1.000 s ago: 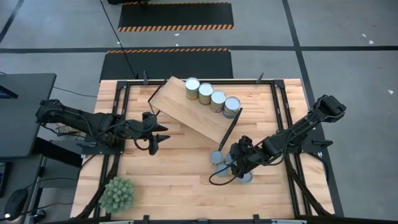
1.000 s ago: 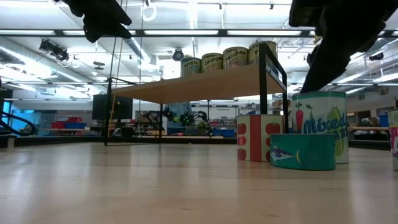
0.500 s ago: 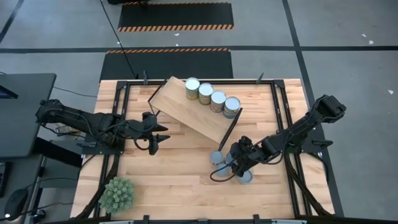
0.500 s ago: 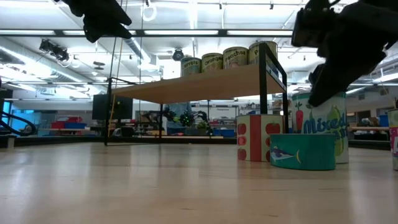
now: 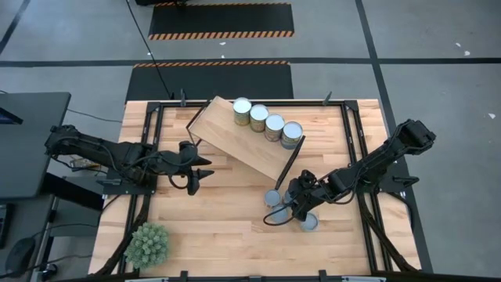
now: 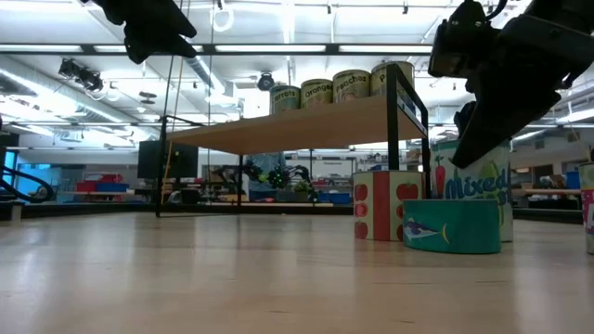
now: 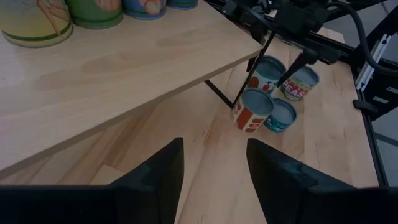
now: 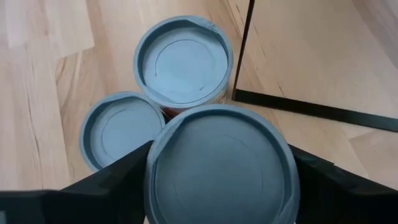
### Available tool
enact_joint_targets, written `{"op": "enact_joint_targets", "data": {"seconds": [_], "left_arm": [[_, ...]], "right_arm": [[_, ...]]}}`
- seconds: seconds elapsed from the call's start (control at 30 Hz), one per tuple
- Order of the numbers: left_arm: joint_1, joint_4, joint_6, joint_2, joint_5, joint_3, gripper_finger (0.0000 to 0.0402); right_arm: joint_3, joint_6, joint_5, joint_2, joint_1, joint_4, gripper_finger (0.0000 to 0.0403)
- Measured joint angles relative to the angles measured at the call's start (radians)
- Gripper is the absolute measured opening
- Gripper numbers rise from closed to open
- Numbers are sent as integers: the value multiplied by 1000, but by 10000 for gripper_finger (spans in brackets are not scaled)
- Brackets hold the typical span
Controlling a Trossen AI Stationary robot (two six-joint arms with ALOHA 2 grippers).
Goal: Pick and place cans onto a shelf
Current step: Put the canned mixed vegetables on the shelf
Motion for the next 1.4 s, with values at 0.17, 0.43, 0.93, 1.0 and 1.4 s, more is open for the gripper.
{"op": "enact_joint_targets", "data": {"seconds": [0.17, 0.43, 0.93, 1.0, 1.4], "left_arm": [[0, 0, 0, 0, 0, 0, 180], [0, 0, 0, 0, 0, 0, 180], [0, -1, 6, 0, 0, 0, 180], [0, -1, 6, 0, 0, 0, 180], [0, -1, 8, 0, 0, 0, 180]], "right_arm": [[6, 14, -19, 0, 0, -9, 296], [82, 17, -68, 0, 0, -122, 295], [394, -10, -175, -2, 19, -450, 295], [449, -10, -187, -2, 24, -507, 295], [636, -10, -39, -4, 33, -632, 296]]}}
